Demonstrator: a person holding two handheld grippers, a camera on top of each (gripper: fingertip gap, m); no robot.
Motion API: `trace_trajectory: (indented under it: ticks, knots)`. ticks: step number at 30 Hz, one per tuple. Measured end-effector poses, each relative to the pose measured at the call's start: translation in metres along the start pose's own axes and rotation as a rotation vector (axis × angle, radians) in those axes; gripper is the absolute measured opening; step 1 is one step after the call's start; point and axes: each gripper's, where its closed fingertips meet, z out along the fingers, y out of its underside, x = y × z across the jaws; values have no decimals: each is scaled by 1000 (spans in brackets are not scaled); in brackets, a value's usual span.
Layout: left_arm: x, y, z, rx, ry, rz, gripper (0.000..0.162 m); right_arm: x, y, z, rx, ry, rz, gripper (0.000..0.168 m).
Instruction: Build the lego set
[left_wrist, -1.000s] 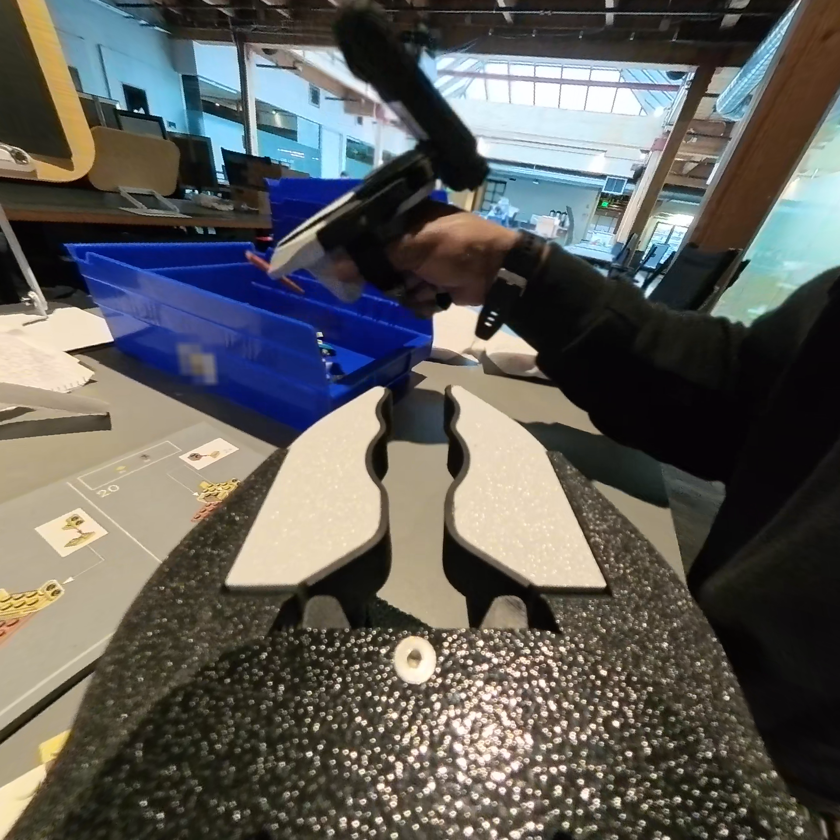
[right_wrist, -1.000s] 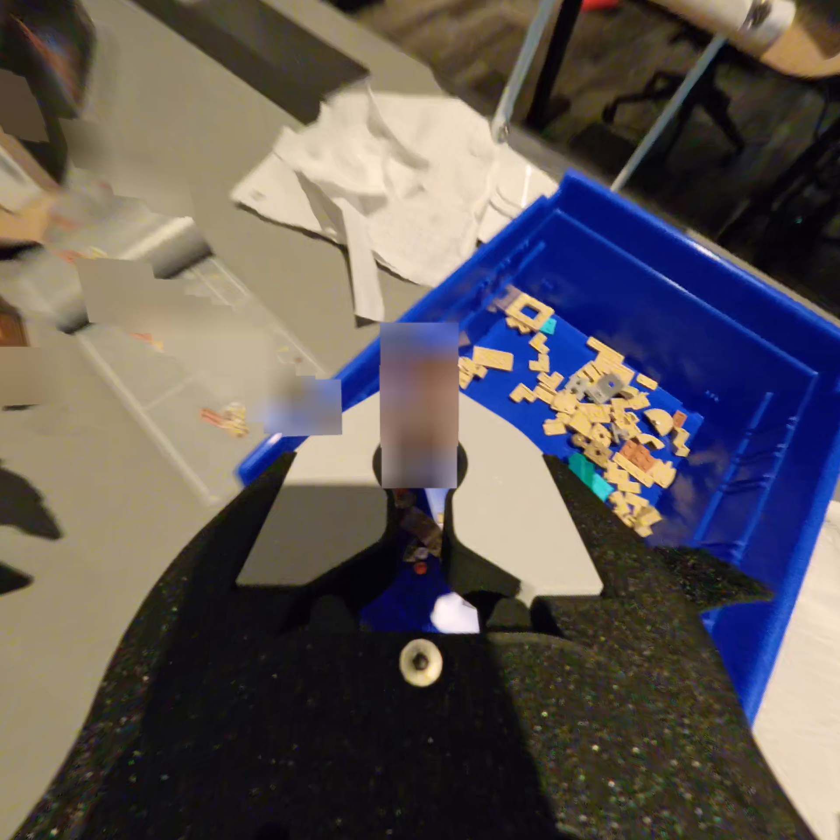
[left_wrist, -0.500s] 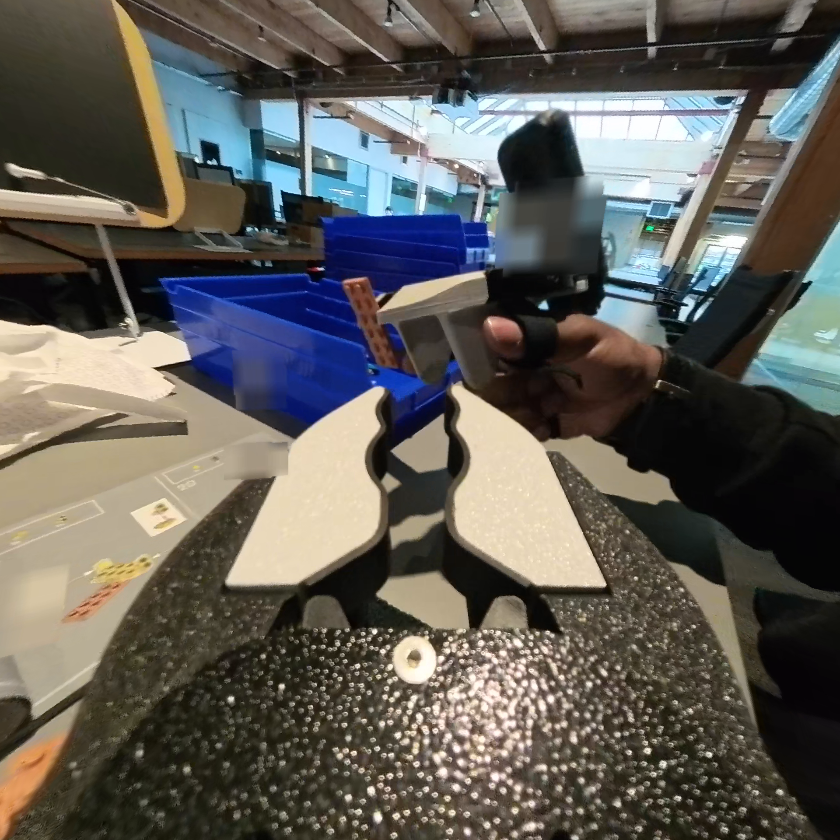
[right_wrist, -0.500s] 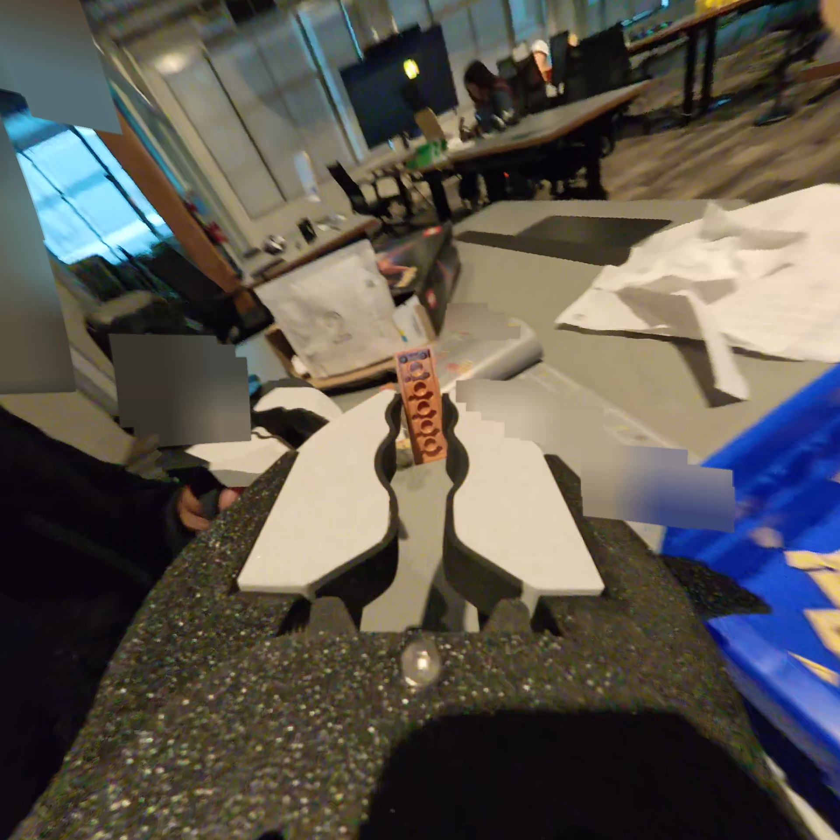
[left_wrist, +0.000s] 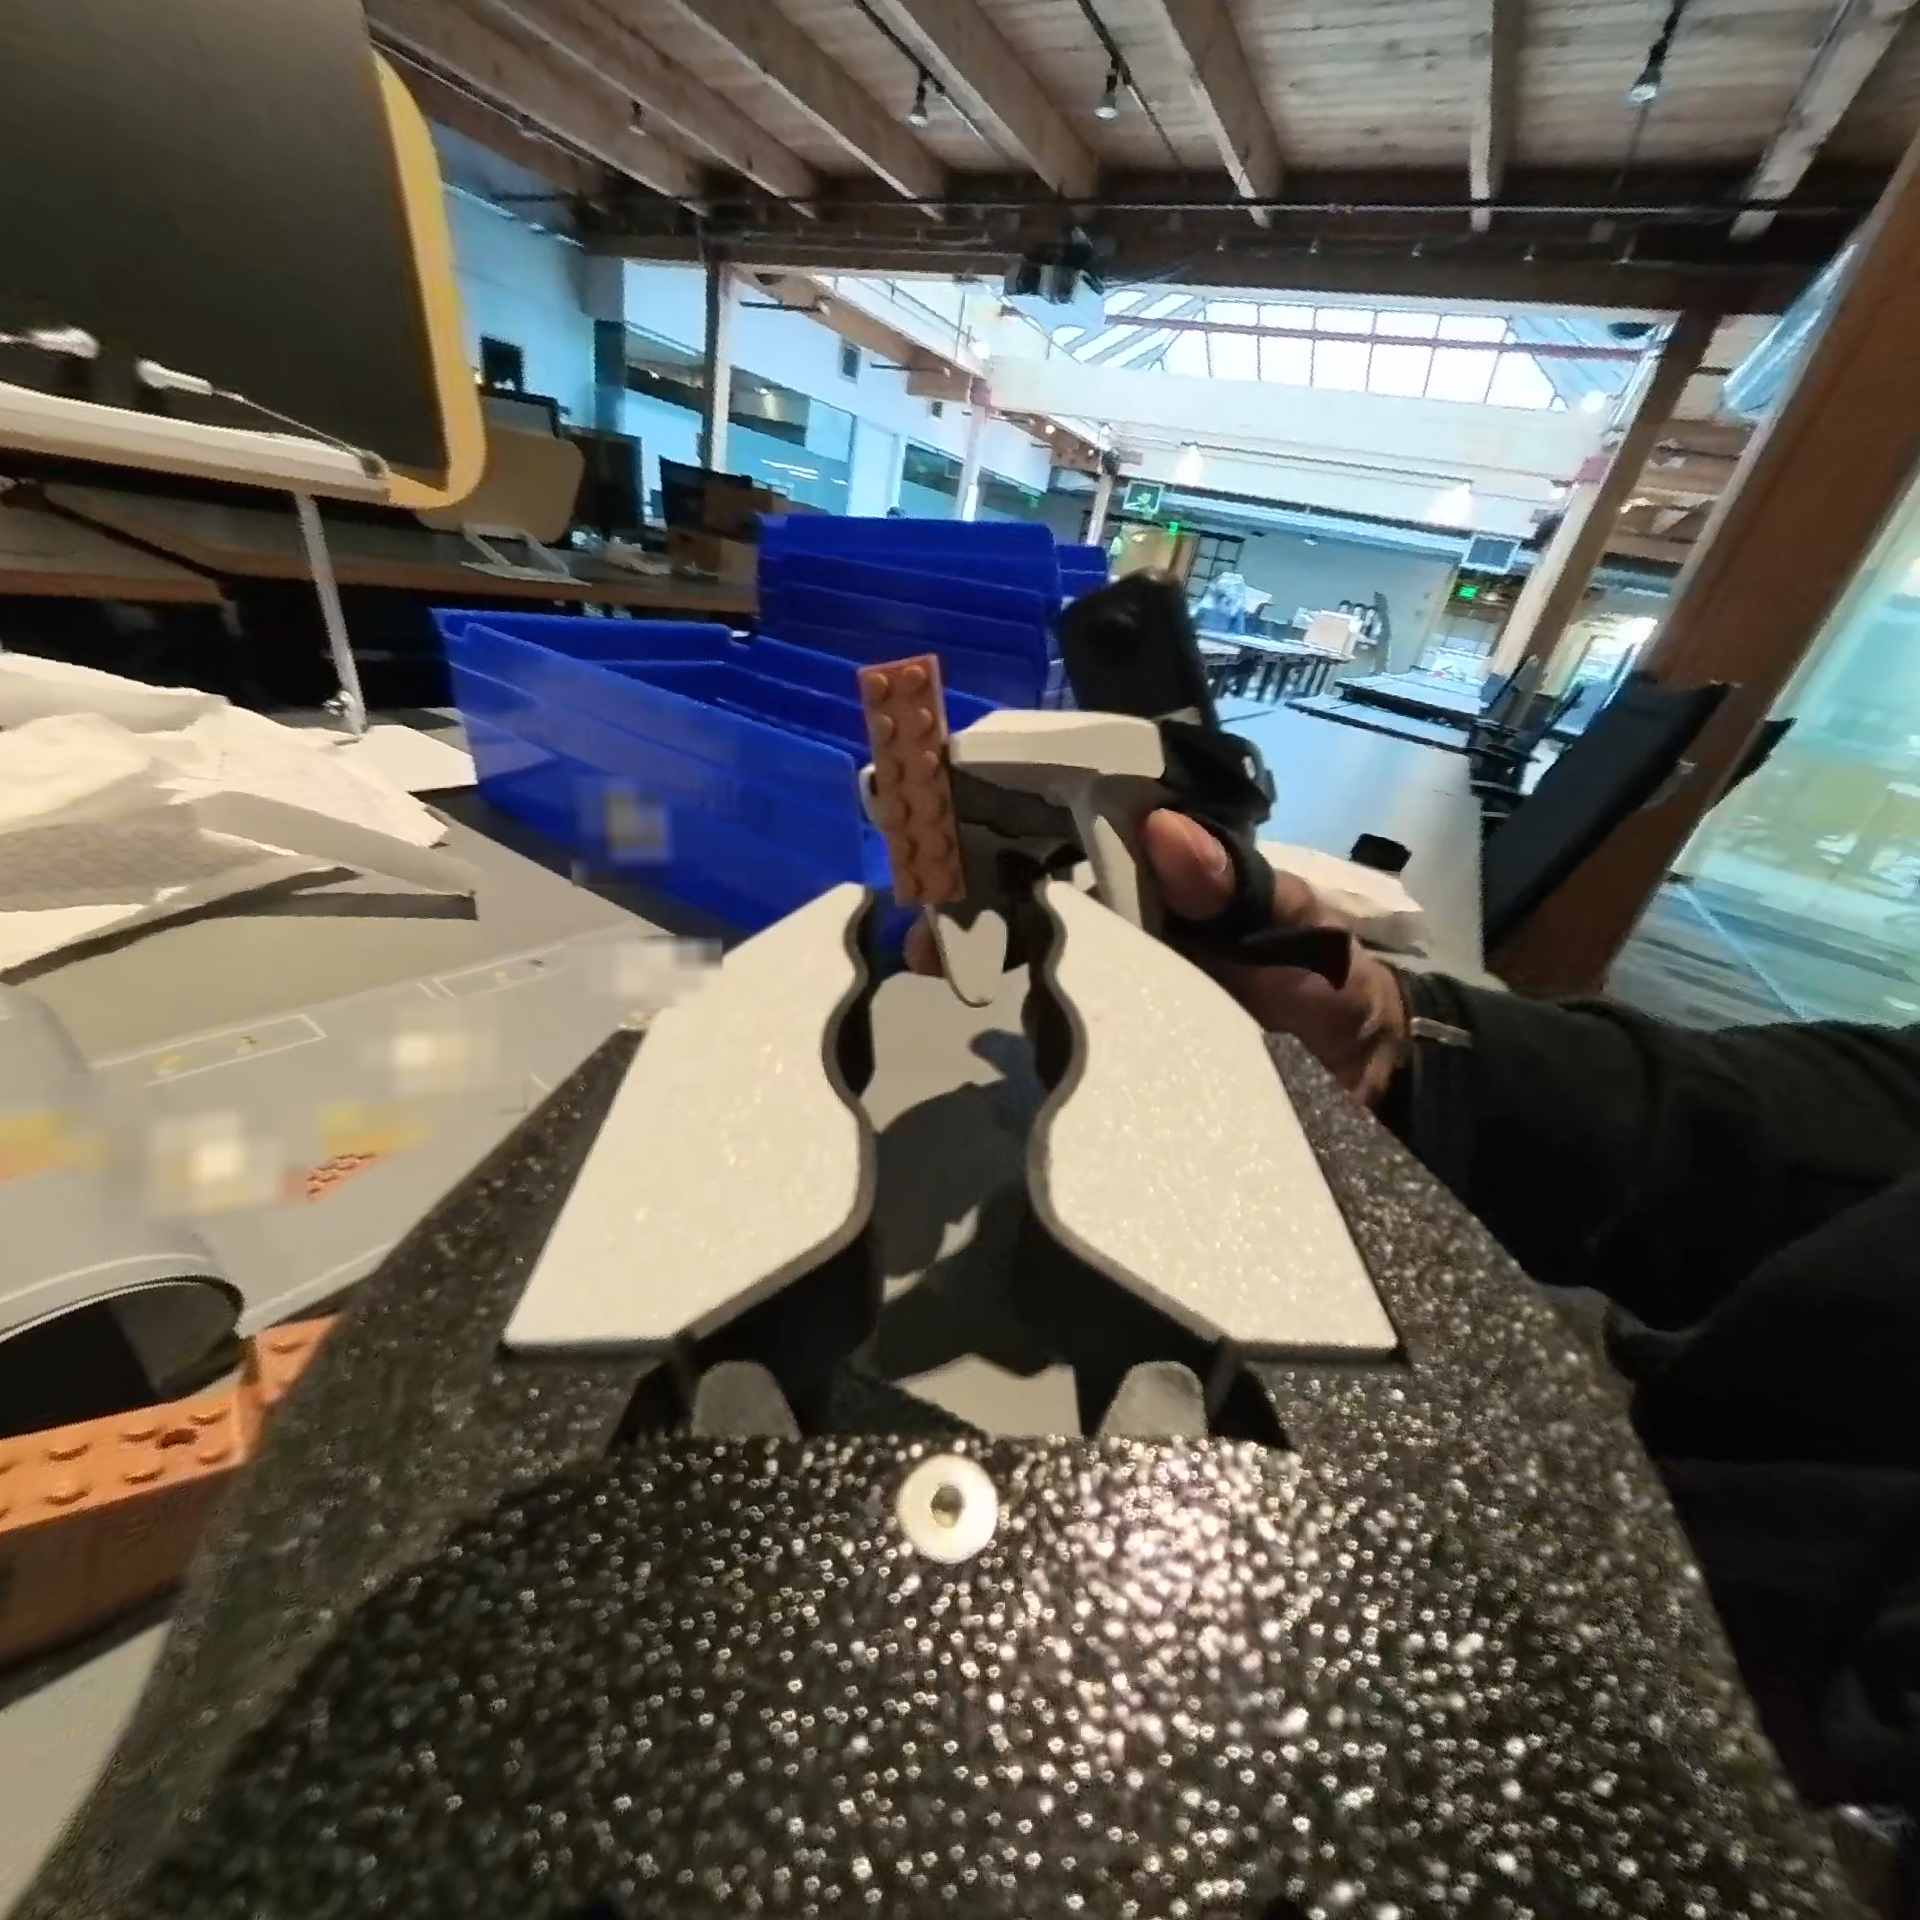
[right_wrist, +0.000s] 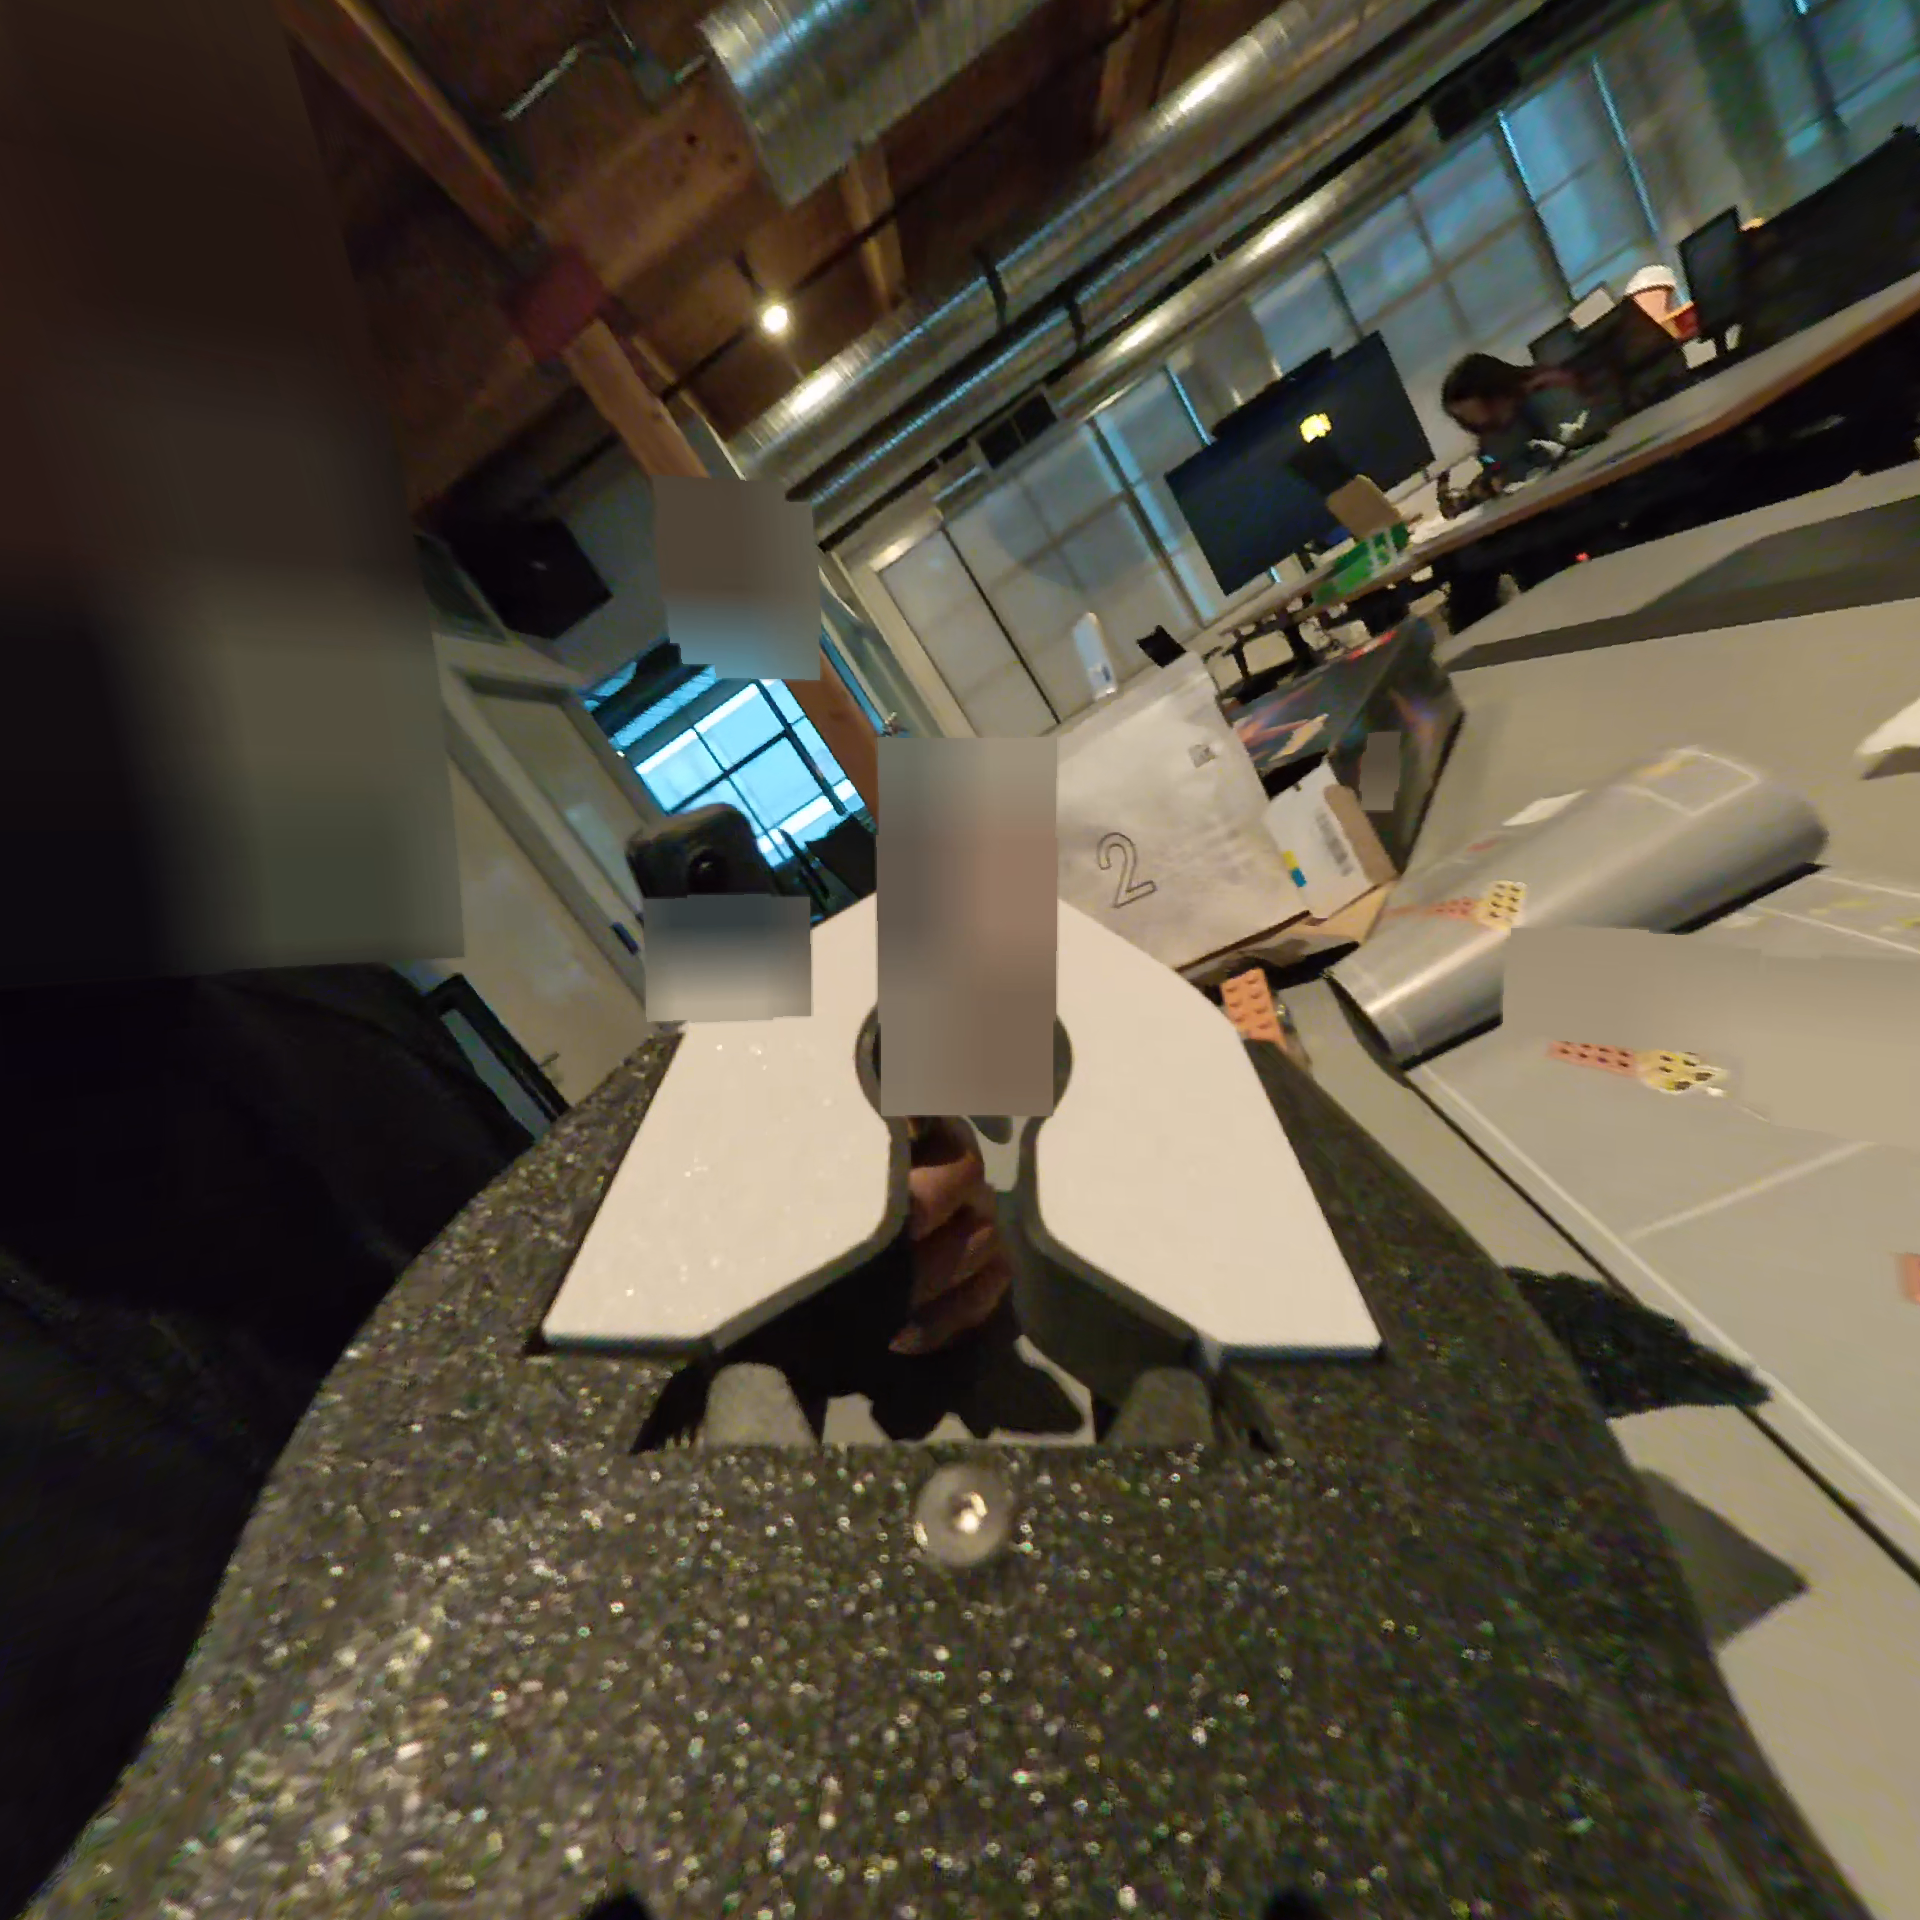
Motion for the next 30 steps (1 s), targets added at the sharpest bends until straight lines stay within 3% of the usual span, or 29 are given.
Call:
trace_trajectory:
  ticks: [13,17,25,30]
  knots:
    - [14,0,10,-12,57,-86,29,-23,9,8,29,-122,44,17]
    - [15,3,9,-39,63,-53,16,-27,14,7,3,-126,30,17]
    - [18,22,22,-288,76,64,16,-20,18,-30,-123,-5,-87,30]
    - [16,52,34,-598,120,152,16,-4,4,-78,-203,116,-217,31]
